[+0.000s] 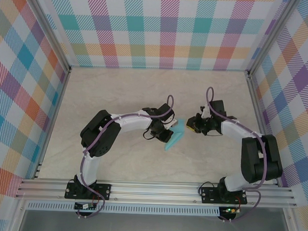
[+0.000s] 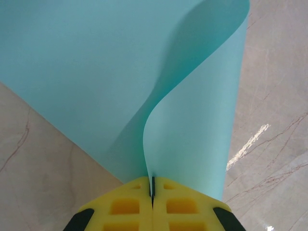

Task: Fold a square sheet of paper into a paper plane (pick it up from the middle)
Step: Third fold the triangle at the center of the table.

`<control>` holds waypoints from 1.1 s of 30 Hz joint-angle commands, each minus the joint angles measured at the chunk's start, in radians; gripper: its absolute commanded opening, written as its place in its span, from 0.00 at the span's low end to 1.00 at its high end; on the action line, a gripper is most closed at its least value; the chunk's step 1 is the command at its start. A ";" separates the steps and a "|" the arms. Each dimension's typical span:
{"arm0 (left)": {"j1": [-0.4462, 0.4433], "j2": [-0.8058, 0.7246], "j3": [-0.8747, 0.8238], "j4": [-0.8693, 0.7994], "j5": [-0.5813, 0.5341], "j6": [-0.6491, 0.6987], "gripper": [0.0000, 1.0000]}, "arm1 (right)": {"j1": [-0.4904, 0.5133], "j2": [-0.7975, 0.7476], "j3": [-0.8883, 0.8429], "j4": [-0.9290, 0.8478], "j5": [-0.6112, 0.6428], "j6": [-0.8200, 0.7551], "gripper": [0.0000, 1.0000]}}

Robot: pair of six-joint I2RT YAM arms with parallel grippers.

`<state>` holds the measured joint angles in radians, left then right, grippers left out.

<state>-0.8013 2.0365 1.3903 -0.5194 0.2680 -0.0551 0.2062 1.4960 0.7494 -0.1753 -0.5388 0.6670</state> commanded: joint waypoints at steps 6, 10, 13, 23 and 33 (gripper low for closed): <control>0.014 0.018 -0.016 0.001 -0.004 0.018 0.02 | 0.213 -0.117 -0.183 0.222 0.019 0.193 0.10; 0.016 0.022 -0.015 0.003 0.001 0.019 0.03 | 0.302 -0.079 -0.196 0.281 0.069 0.244 0.09; 0.015 0.020 -0.015 0.007 0.004 0.017 0.02 | 0.324 -0.037 -0.197 0.324 0.080 0.272 0.09; 0.015 0.029 -0.007 0.004 0.014 0.018 0.03 | 0.340 0.052 -0.196 0.398 0.079 0.318 0.08; 0.015 0.025 -0.004 0.003 0.030 0.021 0.03 | 0.346 -0.045 -0.252 0.339 0.141 0.319 0.09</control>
<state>-0.7891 2.0377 1.3903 -0.5179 0.2764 -0.0547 0.5453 1.5009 0.5098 0.1844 -0.4351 0.9874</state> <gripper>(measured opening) 0.046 0.090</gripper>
